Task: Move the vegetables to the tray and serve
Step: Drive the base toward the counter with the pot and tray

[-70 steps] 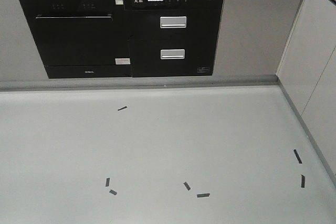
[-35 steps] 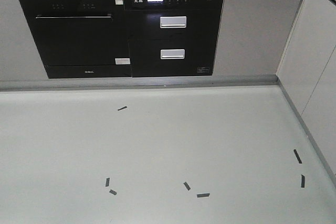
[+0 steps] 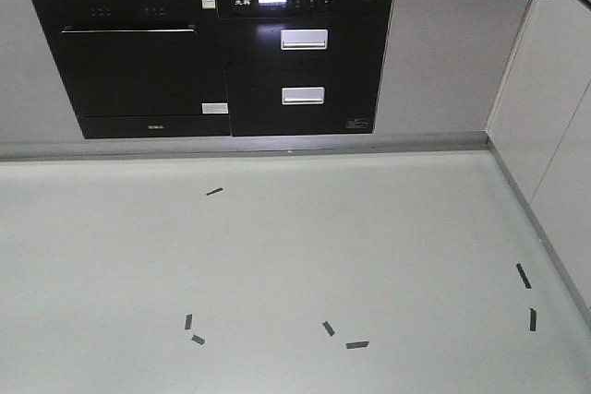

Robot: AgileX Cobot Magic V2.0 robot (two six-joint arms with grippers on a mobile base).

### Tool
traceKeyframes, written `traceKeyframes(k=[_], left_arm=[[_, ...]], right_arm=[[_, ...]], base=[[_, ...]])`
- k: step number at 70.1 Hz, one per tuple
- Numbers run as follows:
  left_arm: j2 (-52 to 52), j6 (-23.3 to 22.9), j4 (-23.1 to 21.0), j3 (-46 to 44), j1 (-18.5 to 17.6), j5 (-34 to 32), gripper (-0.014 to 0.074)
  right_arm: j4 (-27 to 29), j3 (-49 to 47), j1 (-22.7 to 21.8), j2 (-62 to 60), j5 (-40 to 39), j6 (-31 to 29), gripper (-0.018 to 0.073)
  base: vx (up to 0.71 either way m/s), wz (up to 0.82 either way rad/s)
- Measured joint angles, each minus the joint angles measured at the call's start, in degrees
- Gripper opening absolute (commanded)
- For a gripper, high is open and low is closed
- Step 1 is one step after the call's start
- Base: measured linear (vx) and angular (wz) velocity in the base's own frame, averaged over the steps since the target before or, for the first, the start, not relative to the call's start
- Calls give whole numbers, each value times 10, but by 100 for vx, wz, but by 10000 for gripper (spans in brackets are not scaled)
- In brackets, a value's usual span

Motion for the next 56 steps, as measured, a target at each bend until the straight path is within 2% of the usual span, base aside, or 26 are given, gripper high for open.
traceKeyframes(k=[56], left_arm=[[0, 0, 0, 0, 0, 0, -6]], right_arm=[[0, 0, 0, 0, 0, 0, -6]], base=[[8, -1]])
